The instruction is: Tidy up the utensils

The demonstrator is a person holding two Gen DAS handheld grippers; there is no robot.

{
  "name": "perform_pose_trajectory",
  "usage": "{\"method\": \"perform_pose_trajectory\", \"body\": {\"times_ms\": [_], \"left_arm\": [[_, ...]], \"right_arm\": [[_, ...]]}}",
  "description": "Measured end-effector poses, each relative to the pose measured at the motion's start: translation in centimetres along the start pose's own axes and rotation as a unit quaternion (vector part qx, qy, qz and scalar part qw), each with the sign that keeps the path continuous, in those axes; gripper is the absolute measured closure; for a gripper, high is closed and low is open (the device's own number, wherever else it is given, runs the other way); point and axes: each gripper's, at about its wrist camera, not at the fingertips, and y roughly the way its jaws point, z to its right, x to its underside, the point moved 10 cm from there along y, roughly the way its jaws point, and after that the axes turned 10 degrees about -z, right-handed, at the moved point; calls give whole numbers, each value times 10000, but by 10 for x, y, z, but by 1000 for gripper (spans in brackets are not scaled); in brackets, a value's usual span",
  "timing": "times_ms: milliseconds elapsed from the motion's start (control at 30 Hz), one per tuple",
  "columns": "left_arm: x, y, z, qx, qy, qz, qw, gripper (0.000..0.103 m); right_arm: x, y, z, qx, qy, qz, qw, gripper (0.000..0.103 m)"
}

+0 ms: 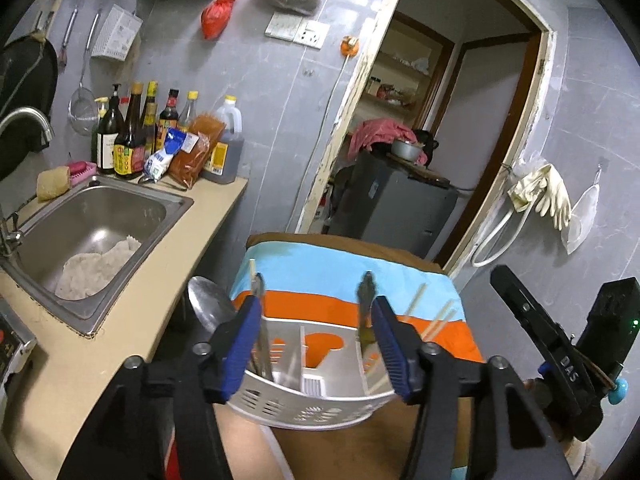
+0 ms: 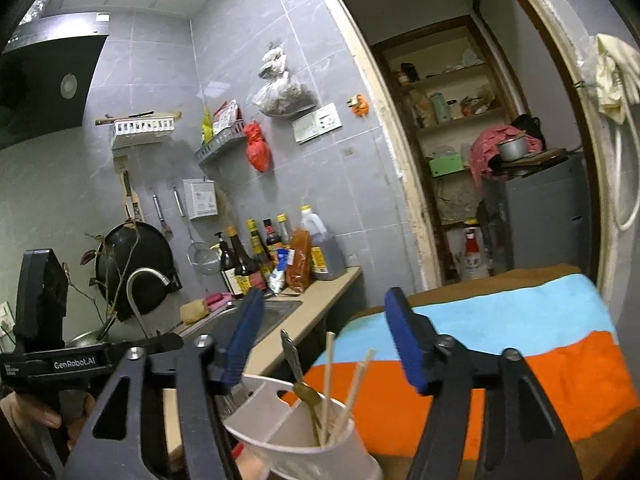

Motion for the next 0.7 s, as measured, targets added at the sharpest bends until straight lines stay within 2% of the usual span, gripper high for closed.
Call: {"method": "perform_pose_trajectory", "body": {"times_ms": [67, 133, 167, 233, 300, 533, 700], "left_arm": [[4, -7, 9, -22, 18, 50, 10000, 33], [9, -15, 19, -65, 49, 99, 9999, 23], [11, -19, 23, -78, 65, 121, 9999, 21], [18, -27, 32, -153, 101, 171, 9997, 10], [25, -36, 38, -250, 126, 237, 9993, 4], [58, -68, 61, -521, 370, 478, 9968, 1], [86, -84, 72, -575, 463, 453, 9962, 1]], "right_arm": [[0, -18, 7, 136, 15, -84, 9999, 27], [0, -32, 11, 194, 22, -144, 9997, 22], [1, -42, 14, 238, 17, -168, 9996, 17], [3, -58, 18, 323, 1, -227, 9992, 8], [7, -75, 22, 437, -20, -272, 9987, 6], [23, -139, 35, 835, 10, -215, 9963, 2], [45, -175, 45, 1046, 93, -271, 9941, 2]]}}
